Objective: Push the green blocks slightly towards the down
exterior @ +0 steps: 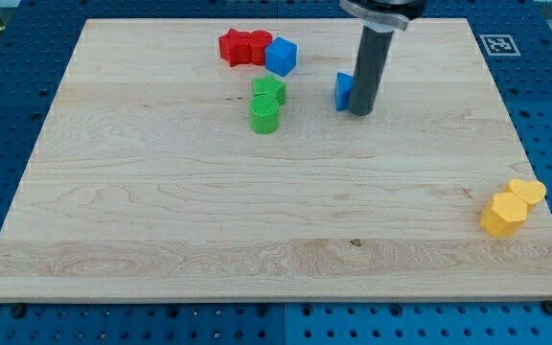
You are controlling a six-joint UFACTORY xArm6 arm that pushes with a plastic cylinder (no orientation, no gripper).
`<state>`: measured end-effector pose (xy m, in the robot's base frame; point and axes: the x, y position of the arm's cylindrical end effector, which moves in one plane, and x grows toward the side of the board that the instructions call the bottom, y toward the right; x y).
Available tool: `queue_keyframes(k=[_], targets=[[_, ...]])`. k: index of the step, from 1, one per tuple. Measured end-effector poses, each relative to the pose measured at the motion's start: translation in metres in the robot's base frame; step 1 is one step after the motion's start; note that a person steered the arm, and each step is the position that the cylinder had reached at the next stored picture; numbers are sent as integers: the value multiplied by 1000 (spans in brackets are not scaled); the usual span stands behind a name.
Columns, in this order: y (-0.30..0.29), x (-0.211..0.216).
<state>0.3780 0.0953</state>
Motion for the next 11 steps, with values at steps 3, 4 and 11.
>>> queue_keyframes(k=[3,4,11], targets=[[-31,-17],[-32,-30],[-146,-24]])
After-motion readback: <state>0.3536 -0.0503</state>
